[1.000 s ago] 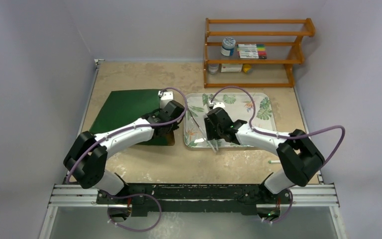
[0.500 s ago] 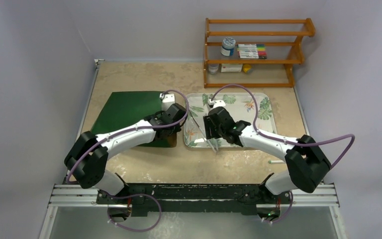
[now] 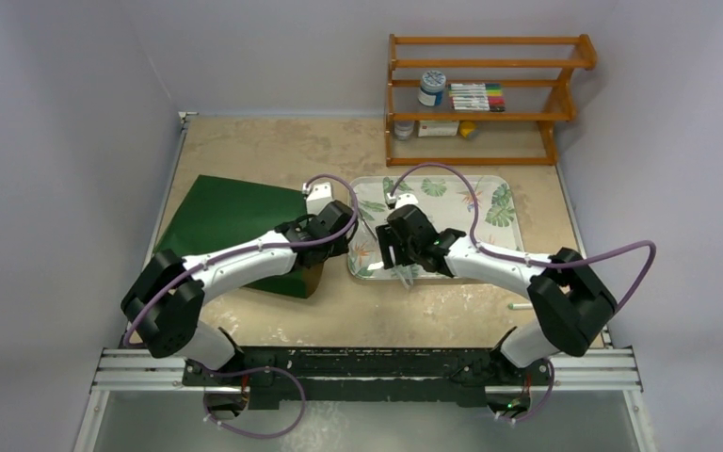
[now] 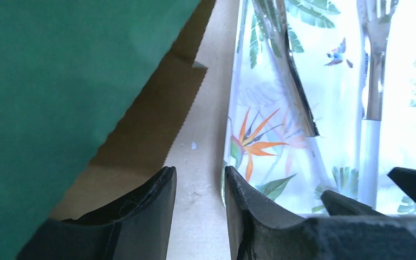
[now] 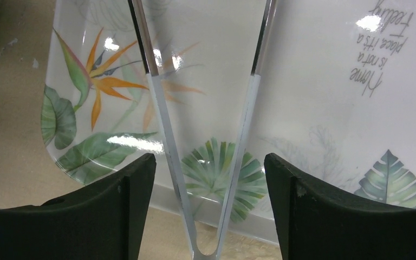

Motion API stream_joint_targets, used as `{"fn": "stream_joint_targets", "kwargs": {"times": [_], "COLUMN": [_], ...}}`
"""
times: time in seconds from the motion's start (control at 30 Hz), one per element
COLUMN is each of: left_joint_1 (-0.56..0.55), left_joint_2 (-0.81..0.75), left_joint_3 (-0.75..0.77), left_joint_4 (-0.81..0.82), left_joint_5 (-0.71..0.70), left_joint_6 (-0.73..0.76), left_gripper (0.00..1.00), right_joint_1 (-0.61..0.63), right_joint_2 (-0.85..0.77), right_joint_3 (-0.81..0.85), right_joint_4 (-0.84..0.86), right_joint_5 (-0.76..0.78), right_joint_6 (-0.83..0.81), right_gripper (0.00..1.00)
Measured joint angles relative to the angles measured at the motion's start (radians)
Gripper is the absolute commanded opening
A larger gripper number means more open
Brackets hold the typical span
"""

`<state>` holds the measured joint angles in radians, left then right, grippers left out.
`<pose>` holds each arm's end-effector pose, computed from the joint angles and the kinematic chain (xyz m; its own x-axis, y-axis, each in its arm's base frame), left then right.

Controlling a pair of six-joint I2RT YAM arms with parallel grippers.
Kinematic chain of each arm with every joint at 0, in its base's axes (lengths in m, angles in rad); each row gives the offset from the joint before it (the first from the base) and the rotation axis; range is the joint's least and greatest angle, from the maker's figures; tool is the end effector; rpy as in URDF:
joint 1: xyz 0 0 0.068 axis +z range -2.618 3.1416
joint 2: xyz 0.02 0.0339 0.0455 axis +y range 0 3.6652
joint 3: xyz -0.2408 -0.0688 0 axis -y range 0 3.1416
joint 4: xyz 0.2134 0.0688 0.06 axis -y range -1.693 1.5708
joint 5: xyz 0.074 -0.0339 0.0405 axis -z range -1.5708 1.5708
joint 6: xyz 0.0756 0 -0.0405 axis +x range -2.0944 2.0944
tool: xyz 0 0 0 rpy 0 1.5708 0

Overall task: Take the fake bread out of the paper bag
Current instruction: Place the clamp in the container.

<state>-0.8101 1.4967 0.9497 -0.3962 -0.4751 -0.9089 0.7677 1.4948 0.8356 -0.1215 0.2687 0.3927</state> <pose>0.2309 -0.1924 0.1796 -0.7050 -0.2767 -0.6530 -0.1581 0.9589 -0.2356 0.2381 0.2019 0.1670 -0.6721 -0.1360 -0.7278 -0.2994 0.9489 0.0993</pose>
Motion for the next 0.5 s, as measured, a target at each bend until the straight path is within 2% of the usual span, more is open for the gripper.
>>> {"fn": "stream_joint_targets", "kwargs": {"times": [0.27, 0.5], "left_joint_1": [-0.032, -0.105], "left_joint_2": [0.000, -0.005], "left_joint_3": [0.074, 0.281], "left_joint_4": [-0.006, -0.091], "left_joint_5": [0.000, -0.082], "left_joint_6": [-0.024, -0.038], "left_gripper": [0.38, 0.38], "right_joint_1": [0.000, 0.000], "right_joint_2": [0.052, 0.098], "right_joint_3": [0.004, 0.007], "right_joint_4": [0.012, 0.038], "right_joint_5": [0.000, -0.003], "right_joint_6": [-0.008, -0.016], "right_gripper": [0.75, 0.64]}}
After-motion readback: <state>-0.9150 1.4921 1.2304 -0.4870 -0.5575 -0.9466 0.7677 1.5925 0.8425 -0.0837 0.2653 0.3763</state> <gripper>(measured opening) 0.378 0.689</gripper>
